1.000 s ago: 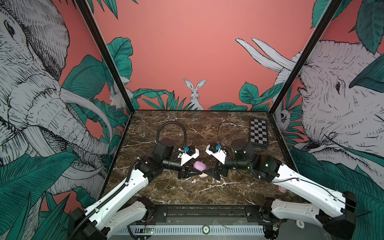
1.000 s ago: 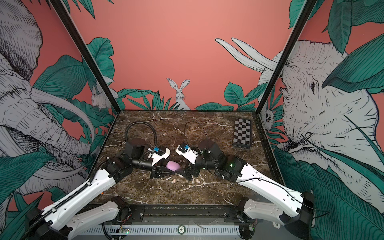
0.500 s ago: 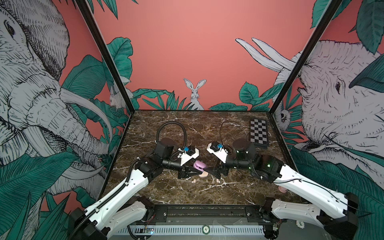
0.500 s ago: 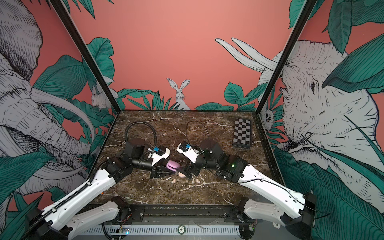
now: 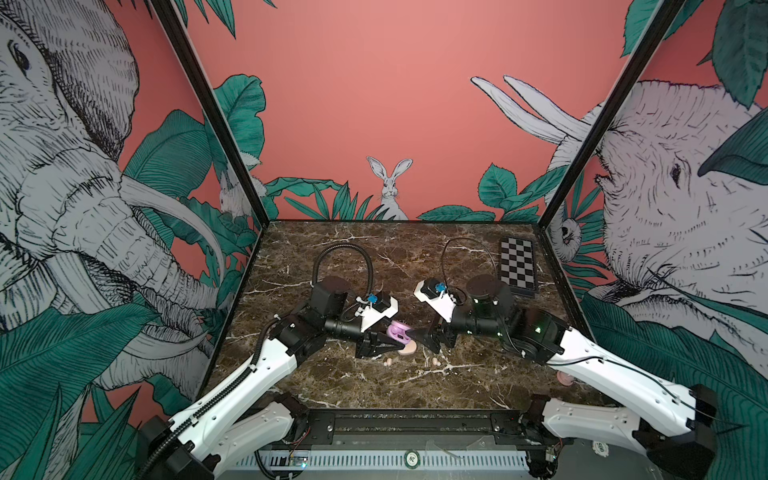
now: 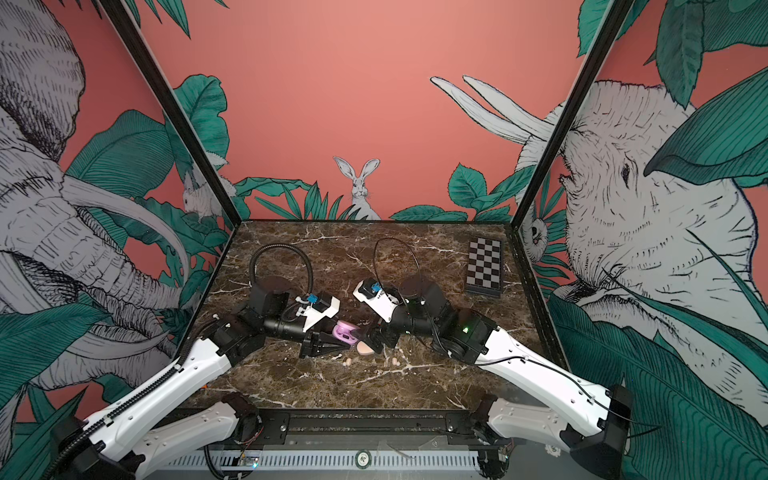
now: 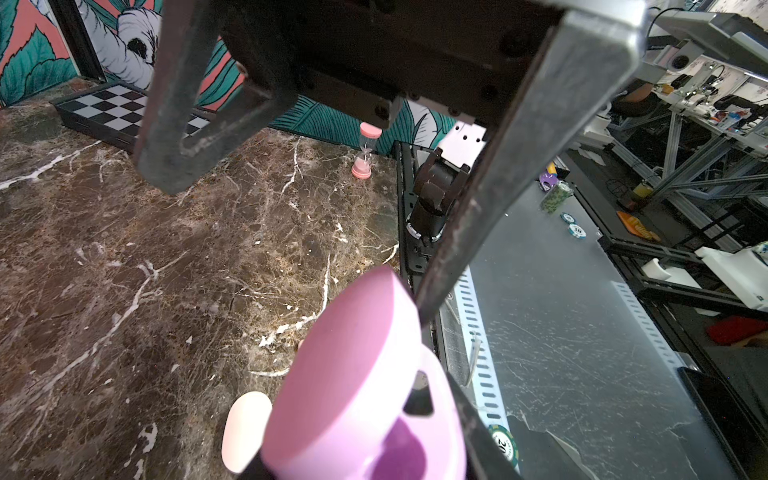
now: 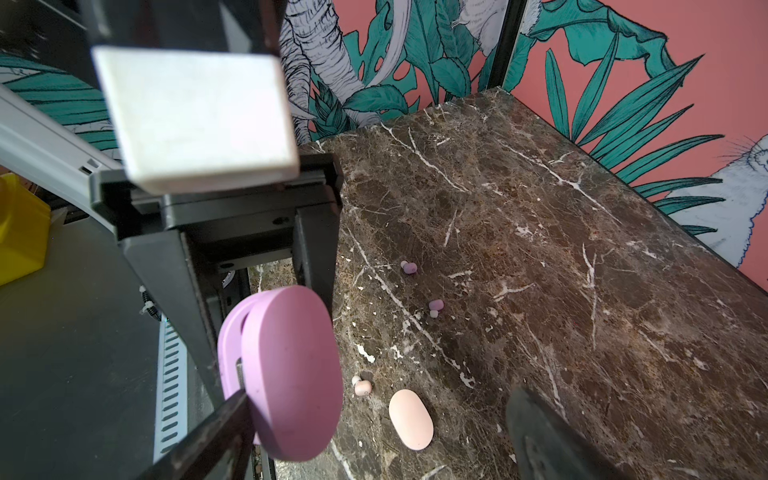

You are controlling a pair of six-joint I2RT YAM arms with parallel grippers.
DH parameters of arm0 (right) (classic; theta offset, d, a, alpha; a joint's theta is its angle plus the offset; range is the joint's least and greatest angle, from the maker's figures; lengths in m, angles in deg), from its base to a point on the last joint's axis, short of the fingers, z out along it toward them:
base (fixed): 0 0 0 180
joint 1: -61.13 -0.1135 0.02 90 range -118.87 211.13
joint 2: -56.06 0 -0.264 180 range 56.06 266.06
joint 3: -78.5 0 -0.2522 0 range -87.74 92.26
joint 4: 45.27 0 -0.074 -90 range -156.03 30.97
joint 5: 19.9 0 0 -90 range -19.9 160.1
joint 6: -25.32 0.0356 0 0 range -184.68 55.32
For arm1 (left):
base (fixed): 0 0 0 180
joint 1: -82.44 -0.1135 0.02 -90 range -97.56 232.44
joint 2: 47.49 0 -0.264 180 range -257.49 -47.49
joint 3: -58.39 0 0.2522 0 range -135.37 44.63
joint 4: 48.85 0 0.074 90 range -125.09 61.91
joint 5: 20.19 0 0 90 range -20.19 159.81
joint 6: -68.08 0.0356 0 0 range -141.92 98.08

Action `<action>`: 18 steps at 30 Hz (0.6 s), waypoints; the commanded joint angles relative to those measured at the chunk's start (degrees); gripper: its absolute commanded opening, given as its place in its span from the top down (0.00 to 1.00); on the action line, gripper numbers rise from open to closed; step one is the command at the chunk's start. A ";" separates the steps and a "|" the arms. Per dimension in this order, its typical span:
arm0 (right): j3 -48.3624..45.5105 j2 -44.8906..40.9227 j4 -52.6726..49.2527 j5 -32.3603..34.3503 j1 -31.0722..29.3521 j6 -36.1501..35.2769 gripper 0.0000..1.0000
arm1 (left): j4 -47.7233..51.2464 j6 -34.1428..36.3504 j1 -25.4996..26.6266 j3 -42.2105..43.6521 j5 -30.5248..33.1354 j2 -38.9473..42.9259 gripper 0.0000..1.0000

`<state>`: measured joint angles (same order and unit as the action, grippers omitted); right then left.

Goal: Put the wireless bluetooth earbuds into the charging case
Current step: 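Pull the lid open with the left gripper while the right gripper holds the base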

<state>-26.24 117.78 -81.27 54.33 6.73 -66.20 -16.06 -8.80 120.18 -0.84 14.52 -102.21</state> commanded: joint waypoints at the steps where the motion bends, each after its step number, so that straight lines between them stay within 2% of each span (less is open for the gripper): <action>1: 2.71 0.55 1.16 -0.47 0.01 0.51 0.14 | 0.13 0.89 0.08 0.48 -2.16 1.01 1.00; 9: 3.59 1.78 0.96 -5.12 -0.03 0.54 0.39 | 0.01 0.85 0.08 0.77 -2.02 1.50 1.00; 18: 4.41 3.30 -0.75 -8.92 -0.01 0.24 0.57 | 0.00 1.11 0.07 0.83 -1.61 1.68 1.00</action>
<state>-23.18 120.53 -82.01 47.03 6.73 -66.20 -16.04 -8.80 120.18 -0.58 14.30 -101.89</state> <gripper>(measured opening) 0.433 0.427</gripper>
